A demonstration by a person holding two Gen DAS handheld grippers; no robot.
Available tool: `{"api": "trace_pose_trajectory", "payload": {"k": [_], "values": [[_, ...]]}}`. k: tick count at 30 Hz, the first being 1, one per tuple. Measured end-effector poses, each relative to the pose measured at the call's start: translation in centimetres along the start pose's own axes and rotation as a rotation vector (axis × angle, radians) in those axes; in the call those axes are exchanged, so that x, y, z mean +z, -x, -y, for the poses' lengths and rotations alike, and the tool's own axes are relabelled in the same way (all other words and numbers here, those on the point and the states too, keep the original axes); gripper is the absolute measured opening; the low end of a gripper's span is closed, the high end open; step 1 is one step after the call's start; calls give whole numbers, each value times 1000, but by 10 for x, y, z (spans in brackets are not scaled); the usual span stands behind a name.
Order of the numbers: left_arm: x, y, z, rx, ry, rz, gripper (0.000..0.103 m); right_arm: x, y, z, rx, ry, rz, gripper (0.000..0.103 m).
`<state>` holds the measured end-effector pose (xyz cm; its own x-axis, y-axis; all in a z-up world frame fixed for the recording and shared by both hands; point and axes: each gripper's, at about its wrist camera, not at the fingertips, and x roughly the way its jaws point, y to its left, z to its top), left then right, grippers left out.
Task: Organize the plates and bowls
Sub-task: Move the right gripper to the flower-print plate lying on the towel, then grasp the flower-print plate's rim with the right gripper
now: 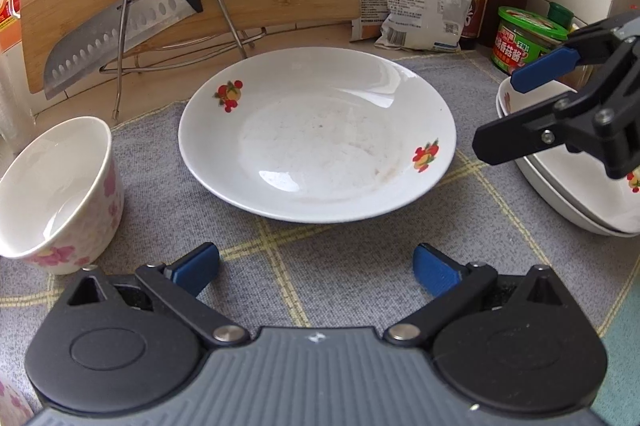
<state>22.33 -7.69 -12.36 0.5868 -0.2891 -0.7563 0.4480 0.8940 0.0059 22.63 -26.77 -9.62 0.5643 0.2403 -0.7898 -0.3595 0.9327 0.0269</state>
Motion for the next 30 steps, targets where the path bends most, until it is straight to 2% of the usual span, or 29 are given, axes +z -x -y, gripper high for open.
{"api": "trace_pose_trajectory", "payload": {"k": [11, 19, 30], "values": [[5, -9, -6, -21, -19, 44, 103, 24, -23, 2, 26, 42, -33, 103], [4, -9, -8, -36, -36, 59, 103, 43, -42, 6, 90, 91, -64, 103], [8, -12, -9, -39, -42, 64, 103, 63, -71, 12, 113, 175, -104, 103]]}}
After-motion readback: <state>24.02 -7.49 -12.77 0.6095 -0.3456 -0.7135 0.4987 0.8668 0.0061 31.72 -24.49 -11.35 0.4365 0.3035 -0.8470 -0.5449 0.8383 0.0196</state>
